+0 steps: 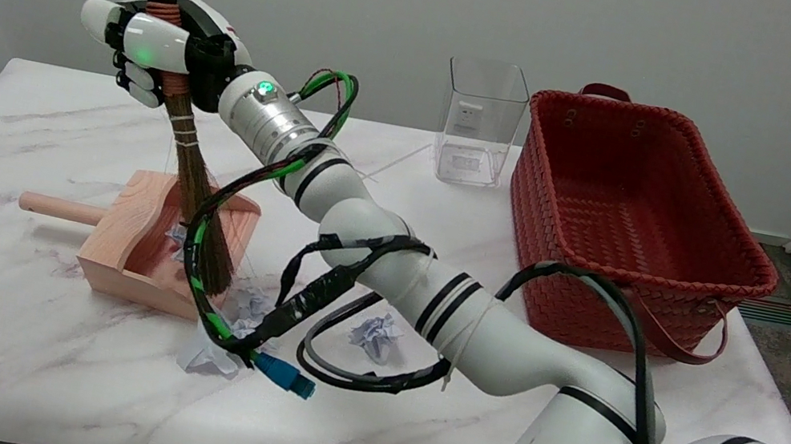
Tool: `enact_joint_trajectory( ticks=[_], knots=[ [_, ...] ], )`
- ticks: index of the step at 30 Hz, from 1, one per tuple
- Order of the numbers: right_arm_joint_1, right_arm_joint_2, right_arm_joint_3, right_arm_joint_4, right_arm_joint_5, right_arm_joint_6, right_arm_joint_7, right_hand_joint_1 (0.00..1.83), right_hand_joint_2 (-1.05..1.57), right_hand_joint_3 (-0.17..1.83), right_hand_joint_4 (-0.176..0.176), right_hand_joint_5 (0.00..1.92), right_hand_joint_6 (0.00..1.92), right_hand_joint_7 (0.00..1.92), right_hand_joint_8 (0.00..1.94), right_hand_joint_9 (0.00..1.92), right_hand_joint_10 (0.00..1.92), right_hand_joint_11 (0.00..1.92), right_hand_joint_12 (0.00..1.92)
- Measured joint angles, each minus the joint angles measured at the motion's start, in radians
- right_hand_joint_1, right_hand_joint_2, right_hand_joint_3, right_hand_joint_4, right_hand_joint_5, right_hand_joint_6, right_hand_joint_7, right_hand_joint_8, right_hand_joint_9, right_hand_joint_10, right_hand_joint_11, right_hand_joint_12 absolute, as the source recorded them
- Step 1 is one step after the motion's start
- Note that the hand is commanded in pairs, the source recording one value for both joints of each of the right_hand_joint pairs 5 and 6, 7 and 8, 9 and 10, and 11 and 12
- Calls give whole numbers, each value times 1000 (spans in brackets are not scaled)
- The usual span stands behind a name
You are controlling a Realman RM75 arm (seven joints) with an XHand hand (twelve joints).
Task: Sweep the paper ball into the dustpan.
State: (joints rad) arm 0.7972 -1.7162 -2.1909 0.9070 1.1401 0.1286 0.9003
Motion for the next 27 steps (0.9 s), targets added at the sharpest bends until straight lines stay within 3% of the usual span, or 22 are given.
enact_joint_trajectory(
  ticks=[14, 27],
  knots=[
    [-2, 131, 12, 104, 6, -34, -19, 961, 1382, 1090, 0, 1920, 1920, 1920, 1920, 1920, 1920, 1842, 1842],
    [-147, 369, 142, 316, 10, -40, -120, 969, 1423, 1091, 0, 1920, 1920, 1920, 1920, 1920, 1920, 1830, 1830]
  ],
)
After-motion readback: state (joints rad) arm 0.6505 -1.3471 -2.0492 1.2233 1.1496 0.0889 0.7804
